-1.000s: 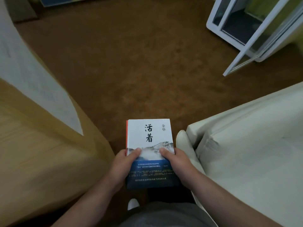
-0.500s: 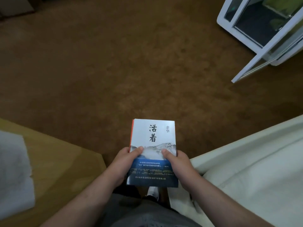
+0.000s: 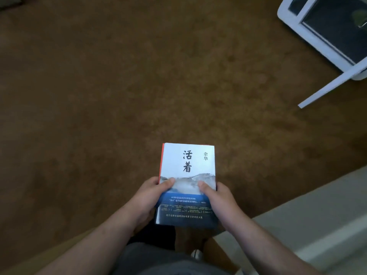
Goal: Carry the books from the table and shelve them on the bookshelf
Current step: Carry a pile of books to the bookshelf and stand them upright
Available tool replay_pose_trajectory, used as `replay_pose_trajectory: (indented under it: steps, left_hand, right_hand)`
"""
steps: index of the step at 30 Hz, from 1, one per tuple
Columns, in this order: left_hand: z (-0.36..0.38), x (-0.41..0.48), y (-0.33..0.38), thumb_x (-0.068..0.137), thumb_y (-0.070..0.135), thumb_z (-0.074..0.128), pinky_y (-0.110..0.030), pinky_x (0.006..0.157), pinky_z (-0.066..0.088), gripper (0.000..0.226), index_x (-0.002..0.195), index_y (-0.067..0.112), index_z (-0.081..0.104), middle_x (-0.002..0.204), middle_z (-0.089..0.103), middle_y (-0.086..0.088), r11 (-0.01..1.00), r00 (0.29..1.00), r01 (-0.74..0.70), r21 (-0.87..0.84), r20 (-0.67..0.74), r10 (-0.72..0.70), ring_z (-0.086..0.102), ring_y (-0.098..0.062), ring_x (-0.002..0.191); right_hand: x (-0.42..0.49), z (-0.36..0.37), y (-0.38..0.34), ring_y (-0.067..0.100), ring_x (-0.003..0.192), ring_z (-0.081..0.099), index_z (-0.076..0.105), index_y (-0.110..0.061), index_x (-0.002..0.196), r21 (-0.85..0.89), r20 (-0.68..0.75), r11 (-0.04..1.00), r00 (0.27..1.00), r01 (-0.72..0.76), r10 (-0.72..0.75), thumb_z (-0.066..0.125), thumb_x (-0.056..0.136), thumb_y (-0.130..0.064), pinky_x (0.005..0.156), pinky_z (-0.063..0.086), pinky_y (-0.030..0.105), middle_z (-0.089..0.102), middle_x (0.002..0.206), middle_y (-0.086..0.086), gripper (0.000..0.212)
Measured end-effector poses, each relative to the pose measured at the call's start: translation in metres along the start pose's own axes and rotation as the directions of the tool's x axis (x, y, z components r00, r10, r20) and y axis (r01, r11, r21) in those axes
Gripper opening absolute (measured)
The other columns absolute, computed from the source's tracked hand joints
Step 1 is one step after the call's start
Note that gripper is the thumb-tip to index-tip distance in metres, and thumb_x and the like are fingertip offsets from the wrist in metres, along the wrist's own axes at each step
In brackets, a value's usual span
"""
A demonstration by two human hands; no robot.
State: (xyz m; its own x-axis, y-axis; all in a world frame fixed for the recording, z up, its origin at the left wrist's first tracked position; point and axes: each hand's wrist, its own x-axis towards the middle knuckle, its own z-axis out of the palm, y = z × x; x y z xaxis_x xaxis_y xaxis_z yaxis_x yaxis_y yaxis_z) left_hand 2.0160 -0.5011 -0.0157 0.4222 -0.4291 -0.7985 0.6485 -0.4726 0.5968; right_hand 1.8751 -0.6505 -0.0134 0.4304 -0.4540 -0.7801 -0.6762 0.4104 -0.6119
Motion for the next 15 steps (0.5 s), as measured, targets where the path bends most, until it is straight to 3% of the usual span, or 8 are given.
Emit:
replay_pose_trajectory:
  steps: [4,12,15]
  left_hand:
    - [-0.042,0.039,0.056,0.091,0.031,0.072,-0.052,0.097,0.055,0.036,0.113,0.005,0.065,0.100,0.079,-0.012,1.000,1.000,0.012,0.006,0.007,-0.012,0.075,-0.032,0.097]
    - [-0.125,0.071,0.148,0.090,0.037,0.071,-0.046,0.091,0.058,0.044,0.120,0.006,0.062,0.103,0.079,-0.010,0.994,0.997,-0.049,-0.099,-0.072,0.042,0.076,-0.029,0.096]
    - [-0.156,0.079,0.174,0.089,0.043,0.072,-0.049,0.097,0.055,0.052,0.123,0.006,0.062,0.109,0.078,-0.011,0.982,0.990,-0.106,-0.157,-0.111,0.089,0.074,-0.031,0.101]
  right_hand:
    - [0.043,0.033,-0.060,0.019,0.092,0.076,0.067,-0.017,0.118,-0.037,-0.004,0.999,1.000,0.007,-0.007,0.069,0.095,-0.039,0.084,0.062,0.039,0.078,0.104,0.002,0.032]
    - [0.107,0.108,-0.184,0.021,0.091,0.078,0.070,-0.021,0.110,-0.135,0.130,0.988,0.990,0.074,-0.056,0.072,0.091,-0.041,0.090,0.061,0.051,0.080,0.101,0.001,0.028]
    - [0.132,0.137,-0.231,0.021,0.090,0.078,0.072,-0.018,0.109,-0.209,0.199,0.968,0.975,0.140,-0.098,0.074,0.089,-0.041,0.090,0.060,0.052,0.081,0.099,0.001,0.030]
